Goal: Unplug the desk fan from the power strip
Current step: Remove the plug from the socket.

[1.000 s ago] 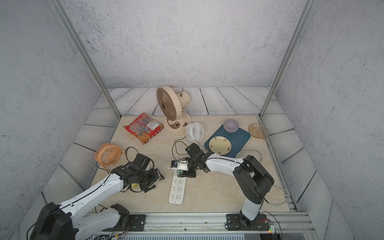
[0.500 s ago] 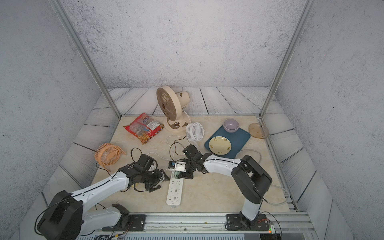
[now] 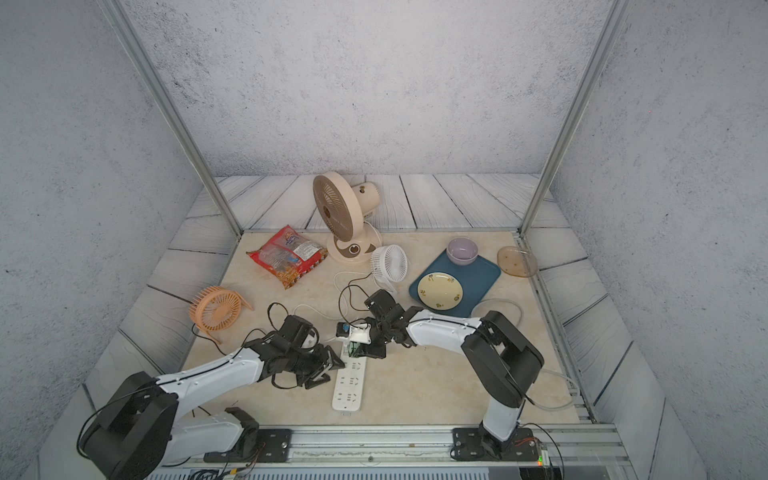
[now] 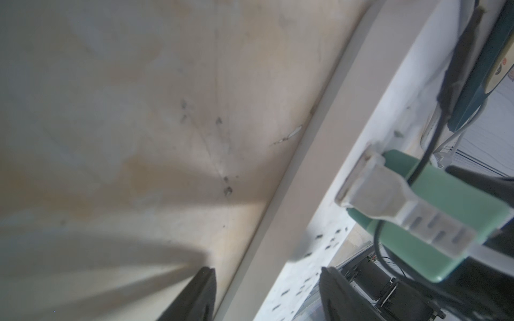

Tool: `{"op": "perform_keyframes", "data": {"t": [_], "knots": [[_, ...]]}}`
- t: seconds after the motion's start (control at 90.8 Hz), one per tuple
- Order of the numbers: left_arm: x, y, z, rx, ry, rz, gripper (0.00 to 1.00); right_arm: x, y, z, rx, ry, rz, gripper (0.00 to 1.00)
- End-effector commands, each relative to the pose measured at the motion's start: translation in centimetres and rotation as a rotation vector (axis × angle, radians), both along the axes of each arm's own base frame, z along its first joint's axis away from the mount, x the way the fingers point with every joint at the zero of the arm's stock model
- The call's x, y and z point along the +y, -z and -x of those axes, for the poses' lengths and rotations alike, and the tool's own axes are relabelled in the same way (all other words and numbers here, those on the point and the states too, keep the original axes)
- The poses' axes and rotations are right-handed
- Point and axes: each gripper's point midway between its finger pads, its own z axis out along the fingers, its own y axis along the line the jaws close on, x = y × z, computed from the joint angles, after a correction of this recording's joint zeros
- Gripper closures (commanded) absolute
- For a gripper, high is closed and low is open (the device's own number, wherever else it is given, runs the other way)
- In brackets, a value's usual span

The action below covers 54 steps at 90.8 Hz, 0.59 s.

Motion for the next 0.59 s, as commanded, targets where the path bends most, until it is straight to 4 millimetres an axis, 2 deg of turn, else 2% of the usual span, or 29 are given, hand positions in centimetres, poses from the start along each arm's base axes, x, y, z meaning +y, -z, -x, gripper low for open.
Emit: {"op": "perform_keyframes", "data": {"t": [0.0,0.165,0.33,0.583], "knots": [[-0.5,0.0,-0.2,-0.011,0.018,0.007,0.36,0.4,1.0,0.9,0.029,-0.017,0.013,0.72],[-0.5,0.9,0.2,0.011,0.033,-0.025,0.39,0.5,0.8,1.0,0.028,-0.02,0.001,0.72],[-0.6,2.0,1.4,0.049,0.084,-0.108,0.39,0.8,0.3,1.0,0.025,-0.027,-0.019,0.72],[1.0,3.6,2.7,0.1,0.085,-0.212,0.45,0.9,-0.3,0.9,0.012,-0.025,-0.037,0.76]]}}
